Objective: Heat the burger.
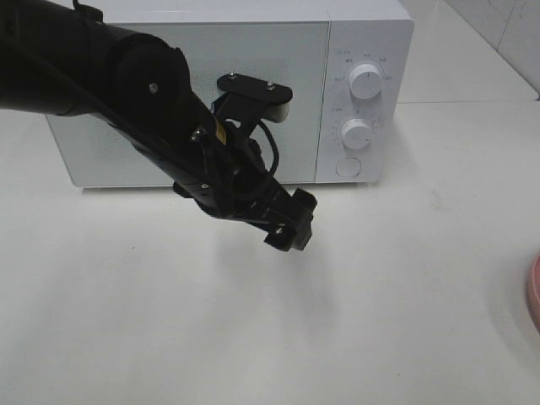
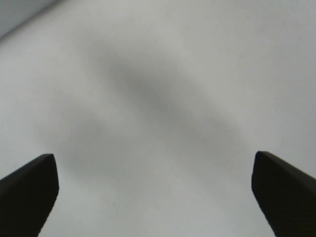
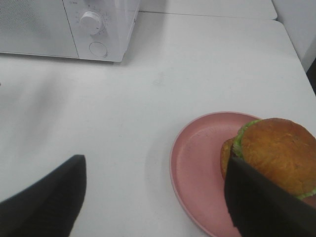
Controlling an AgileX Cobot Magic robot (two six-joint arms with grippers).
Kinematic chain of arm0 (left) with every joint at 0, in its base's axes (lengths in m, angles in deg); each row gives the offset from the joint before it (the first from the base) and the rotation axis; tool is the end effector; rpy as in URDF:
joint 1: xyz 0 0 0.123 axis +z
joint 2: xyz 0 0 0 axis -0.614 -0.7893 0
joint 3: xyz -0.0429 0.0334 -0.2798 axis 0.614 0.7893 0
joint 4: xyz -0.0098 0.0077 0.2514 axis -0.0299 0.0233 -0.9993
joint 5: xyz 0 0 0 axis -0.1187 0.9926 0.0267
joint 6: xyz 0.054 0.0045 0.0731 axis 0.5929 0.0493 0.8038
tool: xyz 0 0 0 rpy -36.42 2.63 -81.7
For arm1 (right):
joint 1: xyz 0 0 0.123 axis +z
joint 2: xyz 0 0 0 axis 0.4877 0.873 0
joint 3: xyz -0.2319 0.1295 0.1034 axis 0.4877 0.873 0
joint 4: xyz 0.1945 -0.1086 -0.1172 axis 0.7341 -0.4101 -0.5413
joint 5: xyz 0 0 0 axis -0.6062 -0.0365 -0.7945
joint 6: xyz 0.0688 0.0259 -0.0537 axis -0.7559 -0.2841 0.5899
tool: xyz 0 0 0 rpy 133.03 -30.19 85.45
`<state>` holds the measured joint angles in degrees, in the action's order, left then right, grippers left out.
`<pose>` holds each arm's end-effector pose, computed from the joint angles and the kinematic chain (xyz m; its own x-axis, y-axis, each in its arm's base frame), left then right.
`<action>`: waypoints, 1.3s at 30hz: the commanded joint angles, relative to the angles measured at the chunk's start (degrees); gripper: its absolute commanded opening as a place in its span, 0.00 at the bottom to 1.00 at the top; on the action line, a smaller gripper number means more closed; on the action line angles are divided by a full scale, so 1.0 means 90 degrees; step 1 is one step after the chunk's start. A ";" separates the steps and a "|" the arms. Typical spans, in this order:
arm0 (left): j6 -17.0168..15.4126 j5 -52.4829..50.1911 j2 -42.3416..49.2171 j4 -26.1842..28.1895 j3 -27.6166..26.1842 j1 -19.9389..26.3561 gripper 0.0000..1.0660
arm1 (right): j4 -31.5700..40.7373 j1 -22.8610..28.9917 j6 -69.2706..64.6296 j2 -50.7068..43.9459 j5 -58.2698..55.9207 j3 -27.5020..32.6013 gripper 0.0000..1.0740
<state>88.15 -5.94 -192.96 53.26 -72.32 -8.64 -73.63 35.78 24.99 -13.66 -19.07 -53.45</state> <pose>0.2579 -0.2813 0.1863 -0.6972 0.5463 -0.4641 0.6622 0.7389 -0.1250 -0.0053 -0.0044 0.2813 -0.4291 -0.0175 -0.9031 -0.0639 0.9979 0.0110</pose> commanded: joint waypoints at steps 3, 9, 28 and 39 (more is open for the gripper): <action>0.0045 0.1891 0.0299 -0.0032 -0.0076 -0.0025 0.93 | 0.0000 -0.0038 -0.0032 -0.0172 0.0051 0.0000 0.70; 0.0000 0.3501 0.0707 -0.0038 -0.0070 0.0172 0.92 | 0.0000 -0.0038 -0.0032 -0.0172 0.0051 0.0000 0.70; 0.0598 0.4927 0.3240 0.0038 0.0847 0.4202 0.92 | 0.0000 -0.0038 -0.0032 -0.0172 0.0051 0.0000 0.70; 0.0745 0.3973 0.5526 -0.0267 0.2330 0.5475 0.92 | 0.0000 -0.0038 -0.0032 -0.0172 0.0051 0.0000 0.70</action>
<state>94.63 30.84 -144.03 51.02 -52.09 40.46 -73.63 35.78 24.99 -13.66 -19.07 -53.45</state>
